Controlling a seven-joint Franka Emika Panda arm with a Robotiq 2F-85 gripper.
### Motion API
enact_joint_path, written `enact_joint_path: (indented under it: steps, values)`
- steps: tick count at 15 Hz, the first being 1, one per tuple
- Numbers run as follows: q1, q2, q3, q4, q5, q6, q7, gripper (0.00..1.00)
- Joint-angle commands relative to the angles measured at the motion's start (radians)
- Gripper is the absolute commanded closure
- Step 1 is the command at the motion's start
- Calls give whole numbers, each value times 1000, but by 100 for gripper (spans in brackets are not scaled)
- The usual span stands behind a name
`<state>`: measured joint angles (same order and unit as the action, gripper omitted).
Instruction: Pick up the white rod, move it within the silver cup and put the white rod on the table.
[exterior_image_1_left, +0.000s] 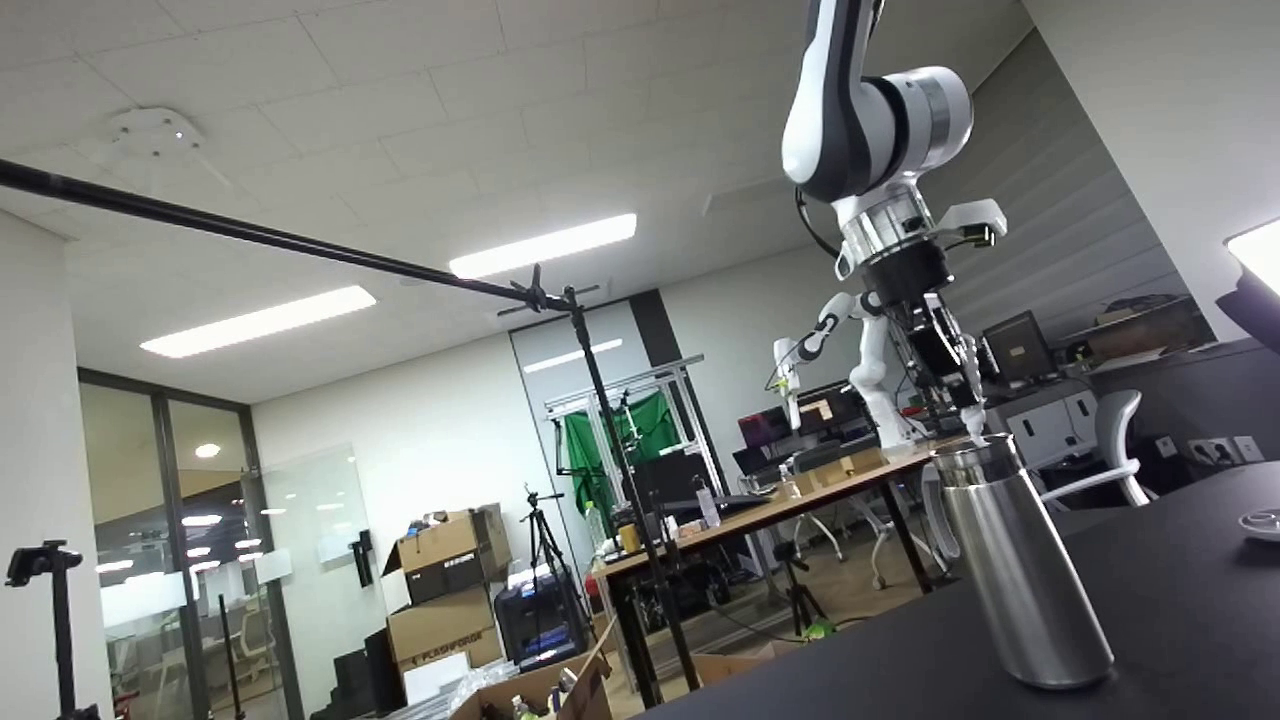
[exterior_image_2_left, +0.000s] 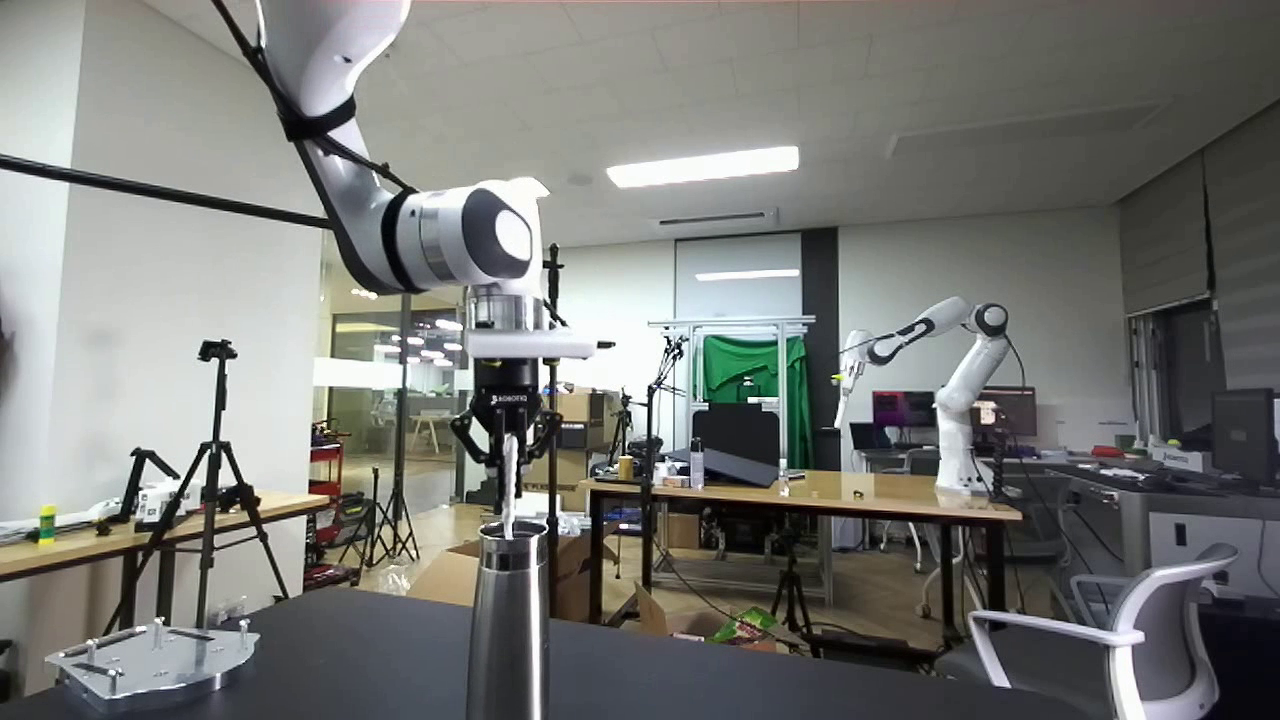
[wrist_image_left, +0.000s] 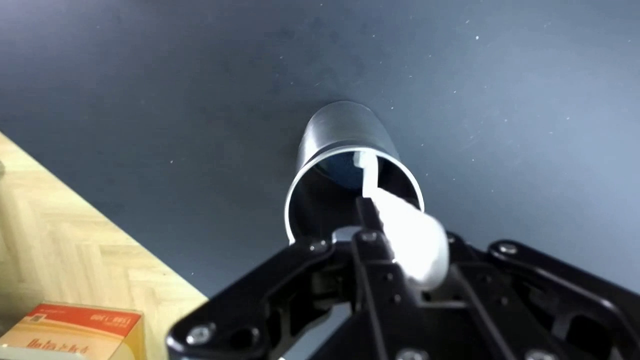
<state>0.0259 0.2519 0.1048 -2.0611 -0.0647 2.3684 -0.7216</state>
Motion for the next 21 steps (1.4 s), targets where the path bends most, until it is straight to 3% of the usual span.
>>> enact_joint_path:
  steps: [1,6,11,21]
  values:
    - [-3,36,2,5,9,18,50,96]
    - [2,-10,2,41,-7,-10,71,96]
    - [-3,-132,-2,60,6,-53,63,96]
    - [-8,-350,-77,202,155,-286,20,96]
